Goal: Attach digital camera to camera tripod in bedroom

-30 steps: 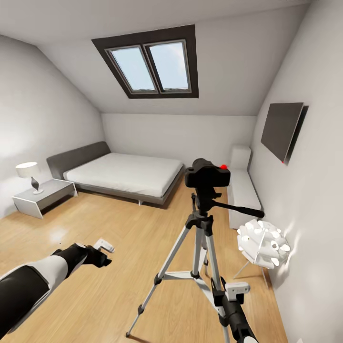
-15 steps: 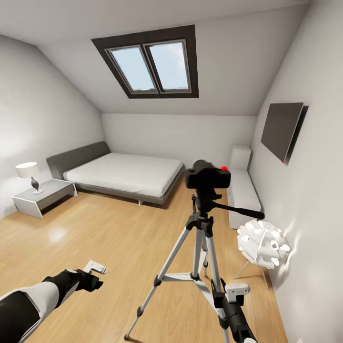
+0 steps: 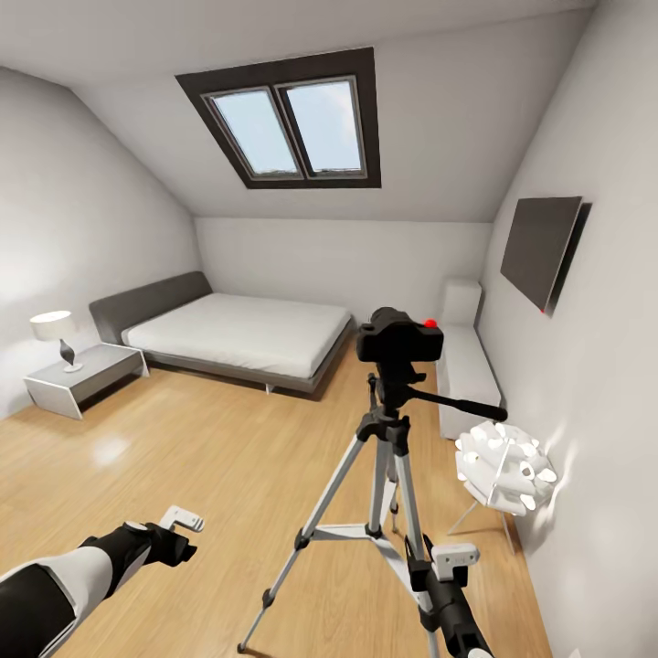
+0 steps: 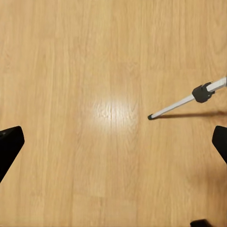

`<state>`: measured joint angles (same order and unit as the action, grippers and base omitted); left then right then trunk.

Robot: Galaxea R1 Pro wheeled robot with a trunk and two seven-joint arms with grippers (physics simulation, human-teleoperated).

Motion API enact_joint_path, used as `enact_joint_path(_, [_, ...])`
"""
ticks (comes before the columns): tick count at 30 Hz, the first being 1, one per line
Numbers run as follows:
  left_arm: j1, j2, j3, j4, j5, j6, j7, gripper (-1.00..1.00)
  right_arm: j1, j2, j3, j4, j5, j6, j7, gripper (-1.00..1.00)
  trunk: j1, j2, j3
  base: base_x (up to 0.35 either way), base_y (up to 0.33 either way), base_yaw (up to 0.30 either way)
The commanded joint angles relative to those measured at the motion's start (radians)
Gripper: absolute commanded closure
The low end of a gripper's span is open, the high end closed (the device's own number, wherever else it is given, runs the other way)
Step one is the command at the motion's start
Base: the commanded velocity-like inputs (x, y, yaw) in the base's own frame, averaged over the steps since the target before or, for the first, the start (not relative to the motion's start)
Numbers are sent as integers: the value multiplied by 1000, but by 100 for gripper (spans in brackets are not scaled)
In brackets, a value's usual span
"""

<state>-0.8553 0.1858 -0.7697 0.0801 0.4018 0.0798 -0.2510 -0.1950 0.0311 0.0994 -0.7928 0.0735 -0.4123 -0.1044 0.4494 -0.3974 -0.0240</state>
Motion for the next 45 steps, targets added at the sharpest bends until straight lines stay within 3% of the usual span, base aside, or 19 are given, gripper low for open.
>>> enact_joint_path(1, [-1,0,-6,1,11,4,-5,-100,-1,0,3,-2,10,-1,-11,100,1,-3,-2,0,0,0])
enact_joint_path(7, [-1,0,-6,1,11,4,-5,-100,-1,0,3,-2,10,-2,-11,100,1,-3,-2,0,0,0])
enact_joint_path(8, [-1,0,-6,1,11,3,-5,-100,-1,0,3,-2,10,-2,-11,-100,1,-3,-2,0,0,0])
enact_joint_path(38, [1,0,-5,0,11,3,-5,-100,-1,0,4,3,10,-1,-11,-100,1,-3,-2,0,0,0])
enact_joint_path(45, [1,-4,-5,0,51,3,-5,-100,-1,-2,3,101,10,-2,-11,-100,1,-3,-2,0,0,0])
